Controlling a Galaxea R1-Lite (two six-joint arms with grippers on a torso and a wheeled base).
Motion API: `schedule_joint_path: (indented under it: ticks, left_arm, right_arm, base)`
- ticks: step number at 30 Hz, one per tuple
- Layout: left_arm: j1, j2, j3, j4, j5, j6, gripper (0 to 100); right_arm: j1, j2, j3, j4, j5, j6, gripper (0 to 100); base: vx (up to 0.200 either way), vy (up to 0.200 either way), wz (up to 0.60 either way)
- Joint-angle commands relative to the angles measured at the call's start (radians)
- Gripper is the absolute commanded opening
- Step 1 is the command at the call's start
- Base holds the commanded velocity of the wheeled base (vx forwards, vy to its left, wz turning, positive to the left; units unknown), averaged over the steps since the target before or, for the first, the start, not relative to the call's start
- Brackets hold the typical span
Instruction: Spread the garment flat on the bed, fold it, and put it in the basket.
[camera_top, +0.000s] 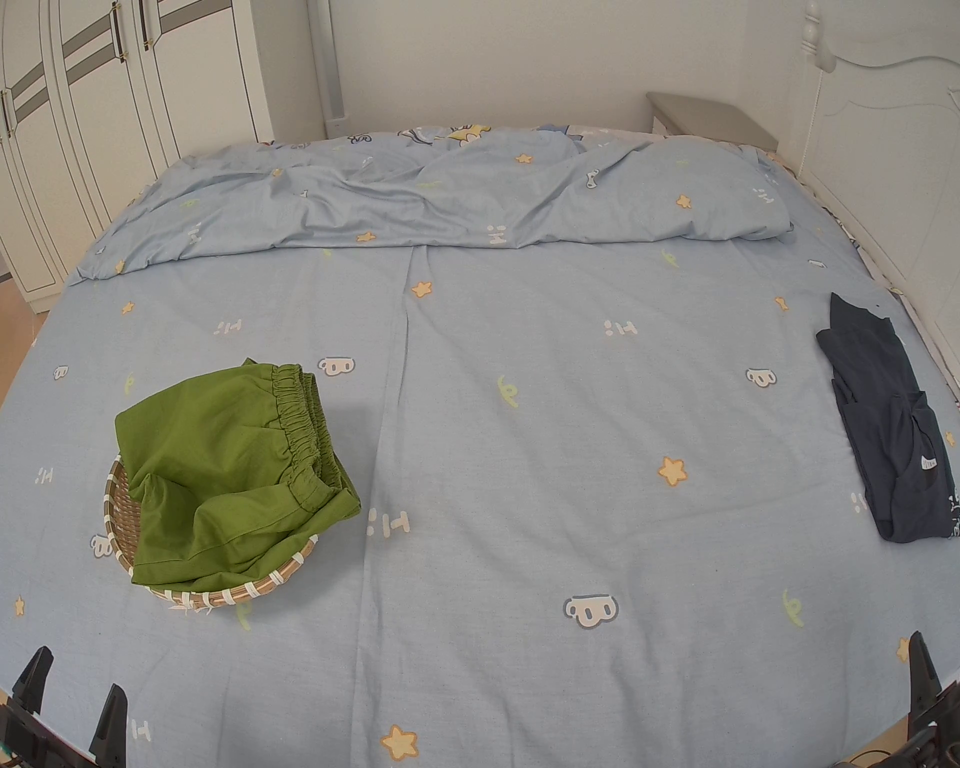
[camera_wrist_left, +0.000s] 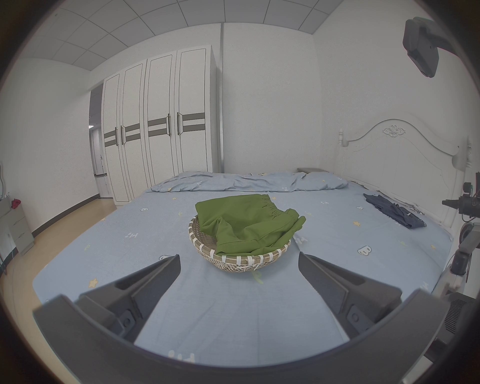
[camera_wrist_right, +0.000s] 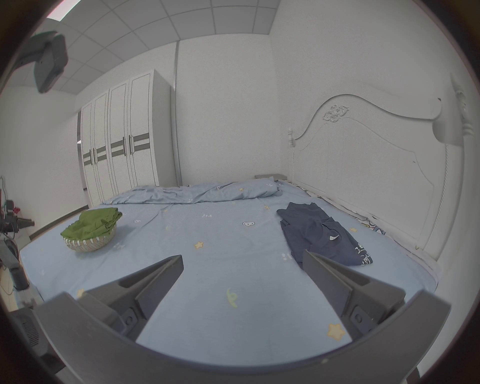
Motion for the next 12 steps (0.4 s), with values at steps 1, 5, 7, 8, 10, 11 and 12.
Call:
schedule_joint_path:
  ticks: [1,5,7,8,10,11,12]
  left_arm:
    - [0.0,-0.008,0.016,0.0,0.0,0.001,100]
    - [0.0,-0.008,0.016,0.0,-0.002,0.001,100]
    - [0.0,-0.008,0.016,0.0,-0.002,0.001,100]
    - [0.0,-0.008,0.016,0.0,-0.002,0.001,100]
    - [0.0,-0.008,0.016,0.0,-0.002,0.001,100]
    - [0.0,-0.008,0.016,0.0,0.0,0.001,100]
    - [0.0,-0.008,0.016,0.0,-0.002,0.001,100]
  right_arm:
    - [0.0,-0.004,0.018,0.02,0.005,0.027,100]
    - [0.0,-0.004,0.018,0.02,0.006,0.023,100]
    - [0.0,-0.004,0.018,0.018,0.006,0.023,100]
    - [0.0,-0.005,0.018,0.018,0.006,0.023,100]
    - [0.0,-0.004,0.018,0.018,0.006,0.023,100]
    - [0.0,-0.004,0.018,0.018,0.006,0.023,100]
    - [0.0,-0.004,0.018,0.018,0.006,0.023,100]
  base:
    - [0.0,0.0,0.0]
    - [0.0,0.0,0.0]
    - [0.0,0.0,0.0]
    - [0.0,0.0,0.0]
    - [0.0,0.0,0.0]
    - [0.0,0.0,0.0]
    - [0.0,0.0,0.0]
